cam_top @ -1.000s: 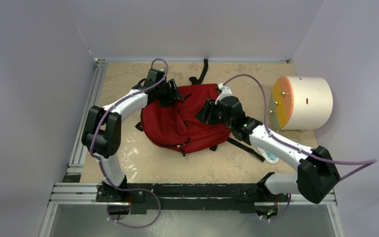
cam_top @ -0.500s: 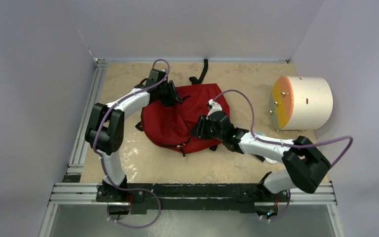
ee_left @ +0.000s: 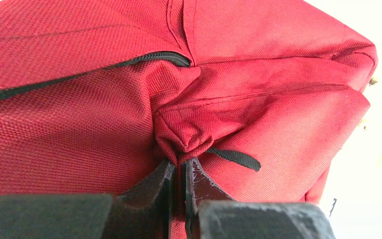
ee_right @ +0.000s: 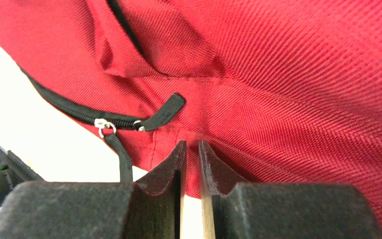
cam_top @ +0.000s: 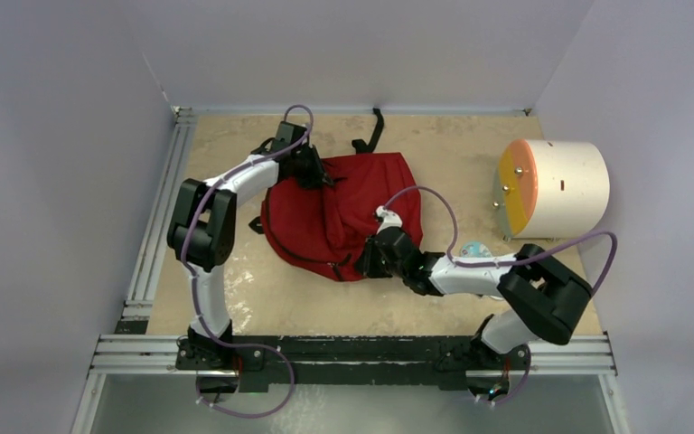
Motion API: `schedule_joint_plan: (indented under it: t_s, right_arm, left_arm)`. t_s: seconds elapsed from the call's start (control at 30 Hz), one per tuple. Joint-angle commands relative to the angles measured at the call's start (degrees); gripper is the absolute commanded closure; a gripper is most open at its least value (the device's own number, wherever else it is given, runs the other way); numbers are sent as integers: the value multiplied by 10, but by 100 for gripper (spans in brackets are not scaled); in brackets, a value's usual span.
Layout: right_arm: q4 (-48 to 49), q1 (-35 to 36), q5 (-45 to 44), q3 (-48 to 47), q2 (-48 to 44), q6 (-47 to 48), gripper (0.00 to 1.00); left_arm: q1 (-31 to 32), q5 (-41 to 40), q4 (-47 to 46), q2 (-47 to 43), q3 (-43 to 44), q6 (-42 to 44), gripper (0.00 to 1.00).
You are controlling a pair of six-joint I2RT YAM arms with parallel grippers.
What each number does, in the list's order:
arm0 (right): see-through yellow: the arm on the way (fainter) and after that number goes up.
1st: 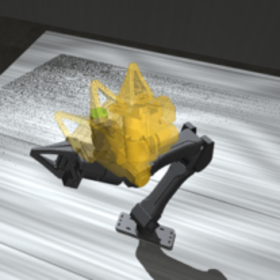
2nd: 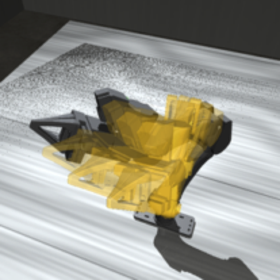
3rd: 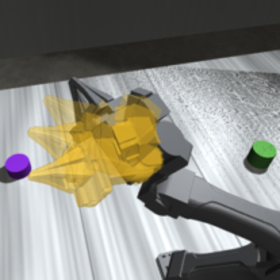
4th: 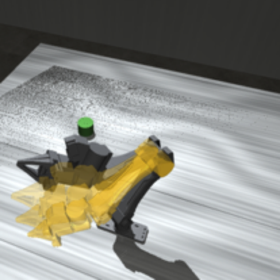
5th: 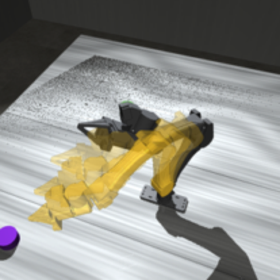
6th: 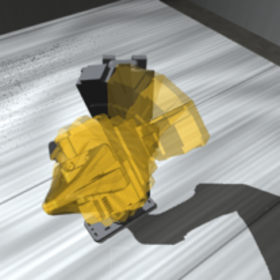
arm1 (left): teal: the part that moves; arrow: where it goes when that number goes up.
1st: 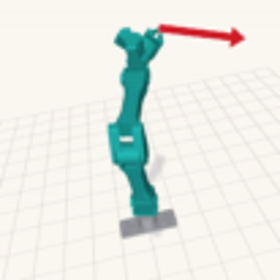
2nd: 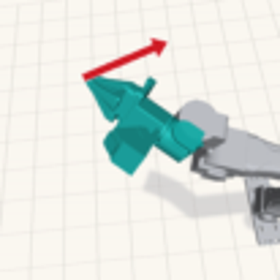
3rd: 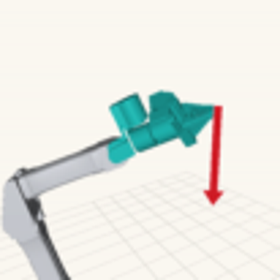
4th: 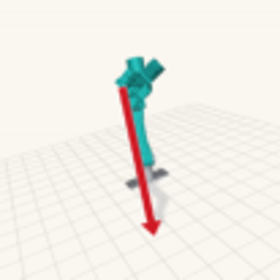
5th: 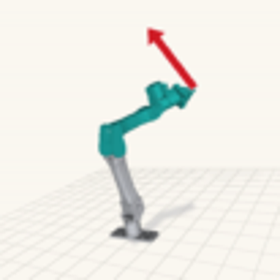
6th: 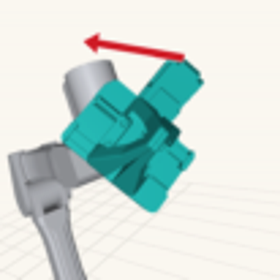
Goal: Pack the student bag
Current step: Zip the student bag at the center of the board.
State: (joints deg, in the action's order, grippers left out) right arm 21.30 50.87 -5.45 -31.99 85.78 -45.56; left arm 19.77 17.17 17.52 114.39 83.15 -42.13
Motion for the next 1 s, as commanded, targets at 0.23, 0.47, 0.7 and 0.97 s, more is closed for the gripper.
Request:
schedule_joint_plan:
  t_s: [0.23, 0.47, 0.7, 0.97]
  right_arm:
    - [-89, 6, -39, -114, -156, 53, 82]
    - [-128, -17, -112, -188, -151, 100, 85]
    - [-101, -73, -91, -194, -150, 76, 78]
    - [-101, -85, -59, -204, -136, 76, 78]
  left_arm:
    - [-12, 83, -118, -80, -17, 31, 100]
    - [-15, 110, -195, -135, -53, 10, 98]
    - [-22, 101, -188, -124, -44, 4, 72]
    - [-30, 69, -176, -106, -26, 0, 59]
